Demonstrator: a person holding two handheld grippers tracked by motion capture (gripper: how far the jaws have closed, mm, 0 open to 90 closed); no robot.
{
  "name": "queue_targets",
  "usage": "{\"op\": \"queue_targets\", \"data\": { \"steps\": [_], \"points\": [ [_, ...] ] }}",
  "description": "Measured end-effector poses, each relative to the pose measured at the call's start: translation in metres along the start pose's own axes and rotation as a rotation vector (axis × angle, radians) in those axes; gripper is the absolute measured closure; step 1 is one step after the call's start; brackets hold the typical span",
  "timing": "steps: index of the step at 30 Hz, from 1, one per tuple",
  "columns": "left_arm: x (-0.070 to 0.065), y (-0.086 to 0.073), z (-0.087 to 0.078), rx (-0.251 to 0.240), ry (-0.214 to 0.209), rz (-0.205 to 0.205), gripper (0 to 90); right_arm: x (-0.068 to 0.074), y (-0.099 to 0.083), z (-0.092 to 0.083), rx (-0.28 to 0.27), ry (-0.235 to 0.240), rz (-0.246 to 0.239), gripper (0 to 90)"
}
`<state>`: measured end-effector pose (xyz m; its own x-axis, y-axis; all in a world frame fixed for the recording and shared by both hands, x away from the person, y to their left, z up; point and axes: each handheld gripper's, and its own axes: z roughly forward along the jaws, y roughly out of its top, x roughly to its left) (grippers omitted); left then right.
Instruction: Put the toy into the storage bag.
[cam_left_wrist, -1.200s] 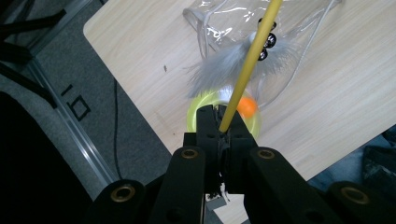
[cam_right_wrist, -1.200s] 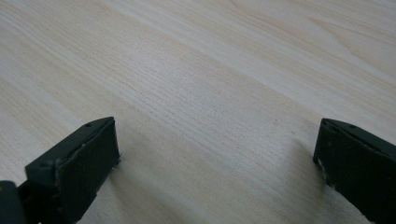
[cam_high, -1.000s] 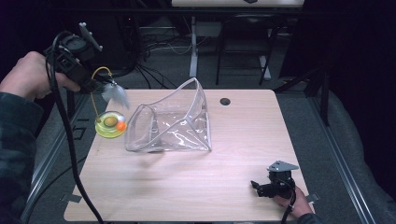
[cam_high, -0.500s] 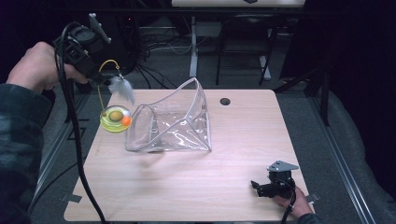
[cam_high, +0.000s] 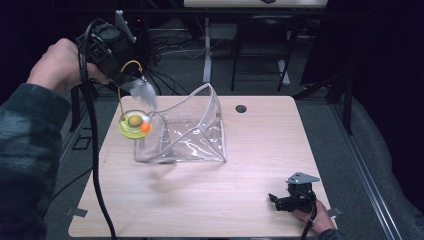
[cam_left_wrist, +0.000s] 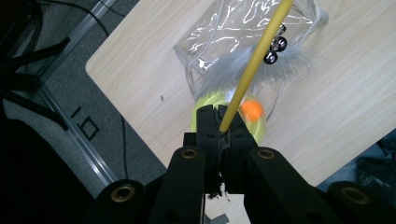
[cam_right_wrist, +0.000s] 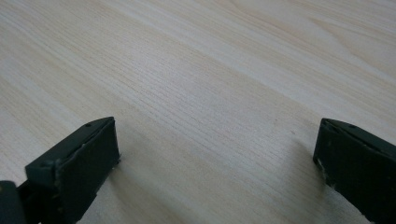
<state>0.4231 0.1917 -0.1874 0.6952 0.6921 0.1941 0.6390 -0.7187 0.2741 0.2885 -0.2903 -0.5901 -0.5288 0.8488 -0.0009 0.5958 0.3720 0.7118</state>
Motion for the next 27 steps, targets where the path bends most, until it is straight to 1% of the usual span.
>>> {"op": "queue_targets", "data": {
  "steps": [5,7,9,12,16,27],
  "points": [
    [-0.002,0.007,0.005,-0.001,-0.012,0.009,88.0,0.000,0.000,0.000,0.000,-0.002,0.001,0.0],
    [-0.003,0.012,0.010,-0.003,-0.017,0.013,88.0,0.000,0.000,0.000,0.000,-0.002,0.001,0.0],
    [-0.004,0.013,0.011,-0.003,-0.019,0.014,88.0,0.000,0.000,0.000,0.000,-0.002,0.001,0.0],
    [-0.006,0.018,0.017,0.004,-0.022,0.024,88.0,0.000,0.000,0.000,0.000,-0.001,0.001,0.0],
    [-0.007,0.023,0.024,-0.001,-0.026,0.022,88.0,0.000,0.000,0.000,-0.001,-0.002,0.001,0.0],
    [-0.011,0.038,0.049,0.008,-0.061,0.031,88.0,0.000,0.000,0.000,0.000,-0.002,0.001,0.0]
  ]
}}
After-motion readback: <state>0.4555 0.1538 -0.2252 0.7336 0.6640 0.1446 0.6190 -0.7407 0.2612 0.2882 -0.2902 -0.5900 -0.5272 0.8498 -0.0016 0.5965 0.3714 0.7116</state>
